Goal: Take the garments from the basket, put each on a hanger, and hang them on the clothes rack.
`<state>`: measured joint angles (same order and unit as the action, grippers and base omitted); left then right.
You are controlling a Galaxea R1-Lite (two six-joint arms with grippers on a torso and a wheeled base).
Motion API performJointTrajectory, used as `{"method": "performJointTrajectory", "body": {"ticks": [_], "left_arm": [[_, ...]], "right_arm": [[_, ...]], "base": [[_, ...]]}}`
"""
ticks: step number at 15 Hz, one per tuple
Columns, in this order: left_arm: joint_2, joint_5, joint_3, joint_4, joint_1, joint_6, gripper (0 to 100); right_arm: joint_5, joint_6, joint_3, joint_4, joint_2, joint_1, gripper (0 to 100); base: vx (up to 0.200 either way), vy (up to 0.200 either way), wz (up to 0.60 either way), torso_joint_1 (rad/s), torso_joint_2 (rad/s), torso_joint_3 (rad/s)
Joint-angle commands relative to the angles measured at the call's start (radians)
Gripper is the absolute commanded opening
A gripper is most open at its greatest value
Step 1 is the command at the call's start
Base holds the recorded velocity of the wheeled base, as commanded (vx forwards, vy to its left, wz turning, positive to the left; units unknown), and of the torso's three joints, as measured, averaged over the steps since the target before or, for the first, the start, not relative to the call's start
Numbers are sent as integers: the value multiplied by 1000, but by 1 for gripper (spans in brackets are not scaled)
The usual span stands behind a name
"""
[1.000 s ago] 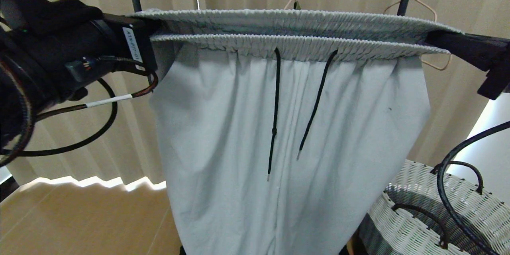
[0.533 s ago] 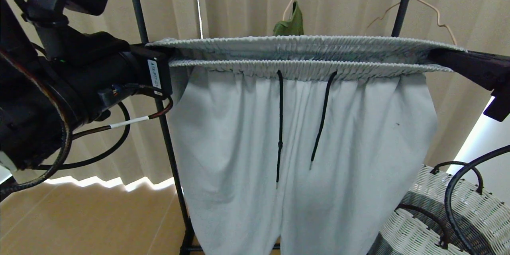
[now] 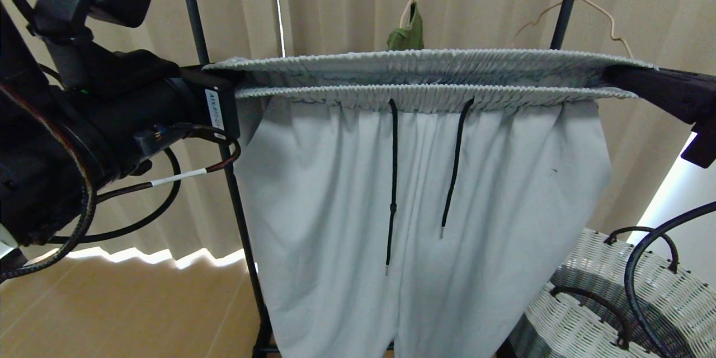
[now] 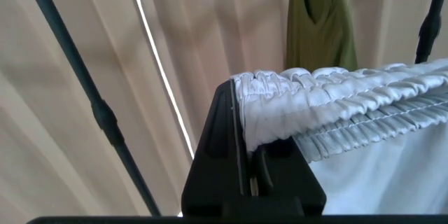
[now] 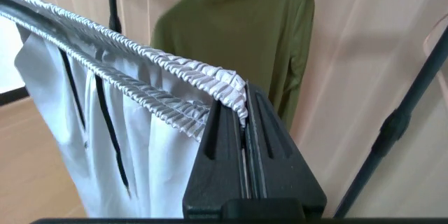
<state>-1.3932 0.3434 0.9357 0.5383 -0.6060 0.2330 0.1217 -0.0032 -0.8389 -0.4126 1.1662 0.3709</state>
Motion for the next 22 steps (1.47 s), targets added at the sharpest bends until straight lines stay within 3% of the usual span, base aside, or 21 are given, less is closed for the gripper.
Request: {"method": "performJointTrajectory", "body": {"ticks": [1,9,10,16,18,22], "left_arm": [[6,3,-9,-1,0,0,0],[20,-1,-20,0,-26,2,0],[19,-1,-23,0,-32,2,0],[13,43,-58,-4,3,80,0],[0,111,-58,-4,3,86,0],[2,126,-58,-47,37,109,0]], "right_arm": [[1,0,3,0,7,0,0],[4,0,15,-3,7,33,0],[4,0,15,0,7,40,100],[18,0,106,-15,-26,62,100],[85,0,123,-15,-53,74,100],[144,3,136,-17,-86,74,100]], "base": [[0,0,0,0,0,0],[0,0,0,0,0,0],[0,0,0,0,0,0],[0,0,0,0,0,0],[0,0,0,0,0,0],[0,0,0,0,0,0]]}}
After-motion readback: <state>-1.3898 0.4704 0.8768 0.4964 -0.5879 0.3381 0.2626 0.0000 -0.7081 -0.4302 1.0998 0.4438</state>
